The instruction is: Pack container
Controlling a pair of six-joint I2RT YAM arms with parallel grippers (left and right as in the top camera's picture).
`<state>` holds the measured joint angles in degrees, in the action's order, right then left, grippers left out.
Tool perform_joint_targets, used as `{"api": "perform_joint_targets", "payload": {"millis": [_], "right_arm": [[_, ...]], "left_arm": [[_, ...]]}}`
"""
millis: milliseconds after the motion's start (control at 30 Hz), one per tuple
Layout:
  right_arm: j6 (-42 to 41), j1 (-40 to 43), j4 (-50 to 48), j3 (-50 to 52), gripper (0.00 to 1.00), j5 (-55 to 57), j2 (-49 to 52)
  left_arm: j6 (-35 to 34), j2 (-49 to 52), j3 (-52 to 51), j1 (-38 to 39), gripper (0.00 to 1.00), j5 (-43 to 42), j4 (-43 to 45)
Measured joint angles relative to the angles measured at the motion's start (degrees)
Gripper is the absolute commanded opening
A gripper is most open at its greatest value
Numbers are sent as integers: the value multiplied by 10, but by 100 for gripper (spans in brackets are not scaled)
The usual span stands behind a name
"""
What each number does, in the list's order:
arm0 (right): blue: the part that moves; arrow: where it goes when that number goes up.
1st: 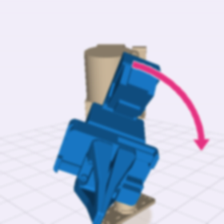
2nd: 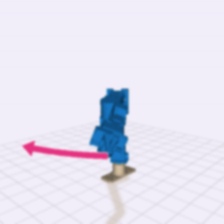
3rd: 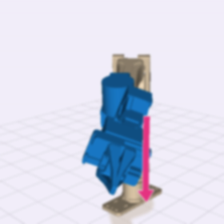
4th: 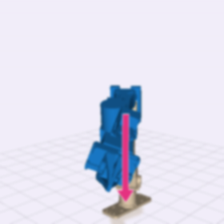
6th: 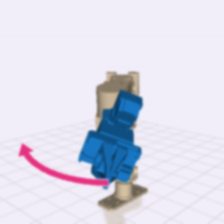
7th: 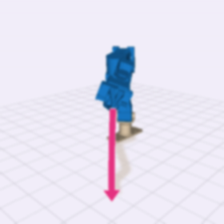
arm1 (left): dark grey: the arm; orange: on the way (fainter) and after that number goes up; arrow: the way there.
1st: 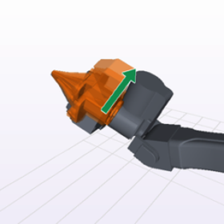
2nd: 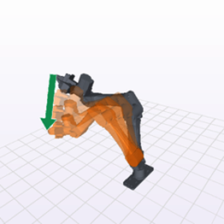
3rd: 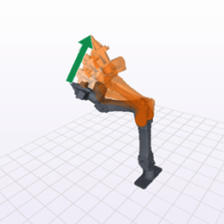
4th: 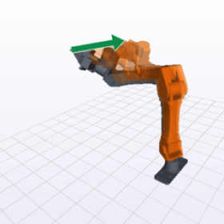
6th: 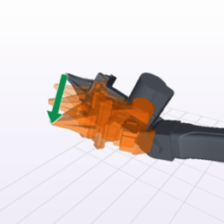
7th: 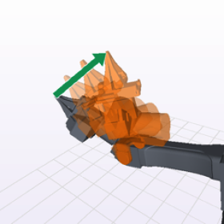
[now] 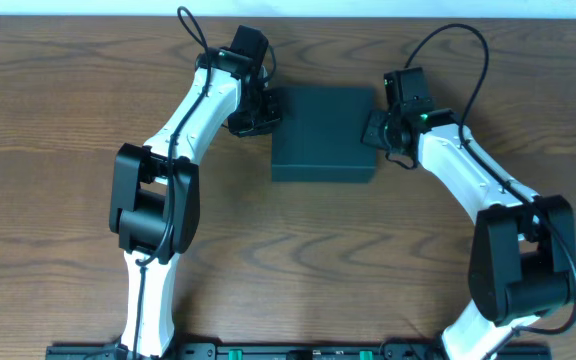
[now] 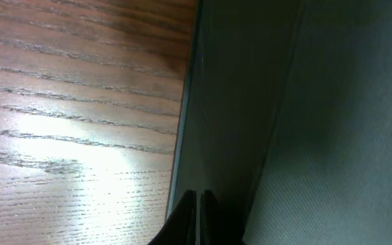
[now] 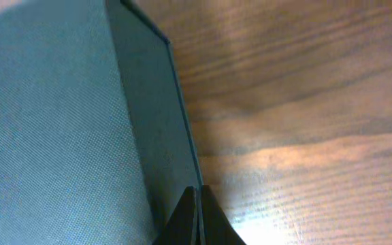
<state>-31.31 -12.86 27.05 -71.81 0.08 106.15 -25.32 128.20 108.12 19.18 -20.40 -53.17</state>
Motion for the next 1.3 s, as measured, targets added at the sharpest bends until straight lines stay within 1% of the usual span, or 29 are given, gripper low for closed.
{"api": "perform_joint_targets", "payload": {"millis": [233,500,700,833,1033,1167,1300], "right_arm": [[-27,1,-18,0,1,12,0],[-49,1,-42,1,1,13,0],[-60,6,-69,2,1,16,0],[-69,7,-64,2,2,16,0],[-73,7,-35,2,2,-8,0],[-73,6,-19,2,2,-47,0],[-73,1,-14,2,1,-71,0]], "left_arm": [[-9,0,0,-1,6,0,35],[-59,0,-1,-9,6,-1,110],[-79,0,-1,-10,6,-5,113],[-80,0,-1,-10,5,-10,108],[-82,0,-1,-12,6,-21,45],[-83,0,-2,-14,6,-14,-38],[-74,0,-2,-13,6,3,-92]]}}
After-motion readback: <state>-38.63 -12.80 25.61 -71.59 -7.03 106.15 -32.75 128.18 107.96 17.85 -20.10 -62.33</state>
